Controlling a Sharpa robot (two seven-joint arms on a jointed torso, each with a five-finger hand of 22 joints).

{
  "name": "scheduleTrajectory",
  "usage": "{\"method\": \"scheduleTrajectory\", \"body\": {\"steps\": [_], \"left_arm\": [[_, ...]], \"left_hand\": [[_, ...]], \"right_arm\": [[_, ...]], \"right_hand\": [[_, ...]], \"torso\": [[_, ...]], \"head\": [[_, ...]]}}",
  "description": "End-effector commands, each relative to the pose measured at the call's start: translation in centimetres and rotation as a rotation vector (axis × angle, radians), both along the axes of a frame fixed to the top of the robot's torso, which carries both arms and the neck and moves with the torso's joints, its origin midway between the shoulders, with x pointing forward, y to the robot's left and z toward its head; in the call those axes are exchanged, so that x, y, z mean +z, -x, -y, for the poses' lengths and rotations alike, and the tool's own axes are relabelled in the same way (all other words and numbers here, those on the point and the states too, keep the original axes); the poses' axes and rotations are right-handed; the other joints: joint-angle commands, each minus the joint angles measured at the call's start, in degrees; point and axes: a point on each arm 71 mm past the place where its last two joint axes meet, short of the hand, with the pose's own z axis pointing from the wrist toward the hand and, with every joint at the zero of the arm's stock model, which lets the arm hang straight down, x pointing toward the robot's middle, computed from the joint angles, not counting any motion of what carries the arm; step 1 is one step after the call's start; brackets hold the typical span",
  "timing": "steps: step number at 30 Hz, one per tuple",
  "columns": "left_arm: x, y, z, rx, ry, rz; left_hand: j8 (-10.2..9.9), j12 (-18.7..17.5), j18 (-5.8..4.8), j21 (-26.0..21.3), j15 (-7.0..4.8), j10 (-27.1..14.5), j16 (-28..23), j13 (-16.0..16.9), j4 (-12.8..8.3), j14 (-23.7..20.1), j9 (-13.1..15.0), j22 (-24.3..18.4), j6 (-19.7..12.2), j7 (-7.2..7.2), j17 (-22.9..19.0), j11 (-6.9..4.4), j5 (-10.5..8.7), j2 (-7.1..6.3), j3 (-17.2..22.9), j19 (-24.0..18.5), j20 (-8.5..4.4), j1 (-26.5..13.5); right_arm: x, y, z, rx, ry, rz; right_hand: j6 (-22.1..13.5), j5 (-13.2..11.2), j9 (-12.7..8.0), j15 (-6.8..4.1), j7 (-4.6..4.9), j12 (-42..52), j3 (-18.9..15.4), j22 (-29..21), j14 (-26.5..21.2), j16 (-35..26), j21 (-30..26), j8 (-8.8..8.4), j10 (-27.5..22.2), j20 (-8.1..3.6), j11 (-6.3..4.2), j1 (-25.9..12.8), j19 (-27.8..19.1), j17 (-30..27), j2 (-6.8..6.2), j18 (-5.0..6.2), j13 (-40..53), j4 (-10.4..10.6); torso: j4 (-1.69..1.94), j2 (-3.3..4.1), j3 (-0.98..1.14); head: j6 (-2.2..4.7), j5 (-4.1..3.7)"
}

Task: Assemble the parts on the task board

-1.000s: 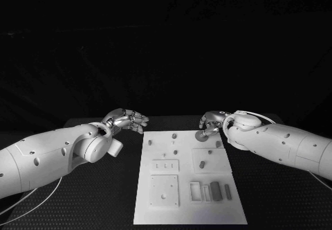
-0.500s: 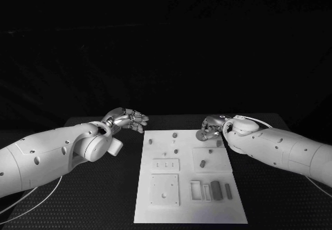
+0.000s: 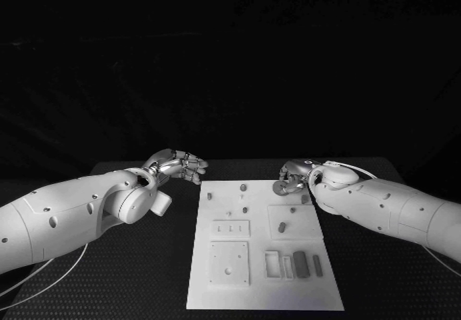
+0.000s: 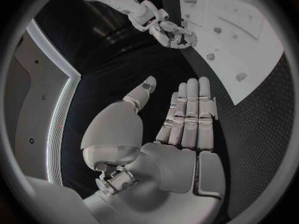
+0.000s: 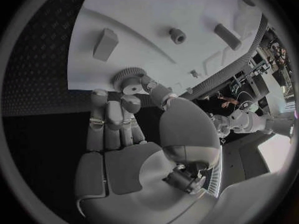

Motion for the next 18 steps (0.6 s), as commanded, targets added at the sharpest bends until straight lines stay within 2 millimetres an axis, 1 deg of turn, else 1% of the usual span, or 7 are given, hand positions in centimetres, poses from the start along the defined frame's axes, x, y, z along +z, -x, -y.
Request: {"method": "scheduleTrajectory", "body": {"steps": [1,4,6,7,10,13,18], "left_arm": [[0.15,0.06,0.30,-0.020,0.009,0.006],[0.15,0.07,0.29,-0.020,0.009,0.005],[0.15,0.08,0.26,-0.020,0.008,0.005],[0.15,0.08,0.25,-0.020,0.008,0.005],[0.14,0.08,0.18,-0.019,0.007,0.004],[0.14,0.08,0.12,-0.018,0.006,0.004],[0.13,0.08,0.07,-0.016,0.005,0.004]], "left_hand": [[-0.3,-0.4,0.74,-0.2,-0.14,0.0,-0.2,0.1,-0.2,-0.1,0.1,0.1,-0.2,0.36,0.1,0.24,-0.16,0.20,0.0,0.1,-0.42,-0.3],[-0.3,-0.4,0.73,-0.2,-0.14,0.0,-0.2,0.1,-0.2,-0.1,0.1,0.1,-0.2,0.36,0.1,0.24,-0.16,0.20,0.0,0.1,-0.42,-0.3],[-0.3,-0.4,0.73,-0.2,-0.14,0.0,-0.2,0.1,-0.2,-0.1,0.1,0.1,-0.2,0.36,0.1,0.24,-0.16,0.19,0.0,0.1,-0.42,-0.3],[-0.3,-0.4,0.73,-0.2,-0.14,0.0,-0.2,0.1,-0.2,-0.1,0.1,0.1,-0.2,0.36,0.1,0.24,-0.16,0.19,0.0,0.1,-0.42,-0.3],[-0.3,-0.4,0.73,-0.2,-0.14,0.0,-0.2,0.1,-0.2,-0.1,0.1,0.1,-0.2,0.36,0.1,0.24,-0.16,0.20,0.0,0.1,-0.42,-0.3],[-0.3,-0.4,0.73,-0.2,-0.14,0.0,-0.2,0.1,-0.2,-0.1,0.1,0.1,-0.2,0.35,0.1,0.24,-0.16,0.21,0.0,0.1,-0.43,-0.3],[-0.3,-0.4,0.72,-0.2,-0.14,0.1,-0.3,0.1,-0.2,-0.1,0.1,0.1,-0.2,0.35,0.1,0.24,-0.16,0.22,0.0,0.1,-0.43,-0.3]], "right_arm": [[-0.44,0.12,-0.21,0.014,0.009,-0.015],[-0.55,0.07,-0.20,0.012,0.012,-0.022],[-0.62,0.04,-0.06,0.008,0.015,-0.024],[-0.67,0.04,-0.01,0.006,0.017,-0.027],[-0.94,0.10,0.20,0.004,0.034,-0.034],[-1.23,0.22,0.44,0.003,0.046,-0.041],[-1.31,0.27,0.69,-0.003,0.051,-0.047]], "right_hand": [[0.2,0.1,-0.1,0.22,0.02,0.3,0.1,1.2,-0.1,0.3,-0.1,0.15,-0.3,-0.05,0.10,-0.2,-0.2,0.0,0.67,0.90,0.1,0.4],[0.5,0.1,0.0,0.14,-0.07,0.3,0.1,1.2,-0.1,0.3,-0.1,0.34,-0.3,-0.05,0.02,-0.1,-0.3,0.1,1.24,0.90,0.0,0.3],[0.9,0.1,0.0,0.04,-0.20,0.3,0.1,1.2,-0.2,0.4,0.0,0.57,-0.4,-0.07,-0.10,0.1,-0.4,0.0,2.20,0.90,0.0,0.1],[1.0,0.1,0.0,-0.03,-0.27,0.4,0.1,1.2,-0.2,0.4,0.0,0.66,-0.4,-0.09,-0.18,0.4,-0.4,-0.1,2.74,0.90,0.0,-0.2],[1.8,0.1,0.2,-0.21,-0.47,0.4,0.0,1.2,-0.3,0.5,0.1,1.18,-0.4,-0.09,-0.36,1.0,-0.6,-0.1,3.58,0.90,0.0,-1.5],[2.8,0.2,0.7,-0.44,-0.76,0.4,0.2,1.2,-0.3,0.5,0.2,1.85,-0.5,-0.06,-0.64,1.7,-0.7,-0.2,3.90,0.90,-0.1,-2.8],[3.1,0.2,0.9,-0.59,-0.89,0.4,0.4,1.1,-0.4,0.5,0.2,2.13,-0.5,0.02,-0.77,2.0,-0.7,-0.4,3.90,0.90,-0.1,-3.0]], "torso": [[0.01,0.03,0.03],[0.06,0.03,0.02],[0.08,0.02,0.02],[0.06,-0.01,0.02],[0.00,-0.01,0.01],[-0.05,-0.03,-0.01],[-0.06,-0.05,0.01]], "head": [[-0.07,-0.01],[-0.15,-0.08],[-0.20,-0.07],[-0.25,-0.08],[-0.38,-0.07],[-0.46,-0.10],[-0.48,-0.15]]}}
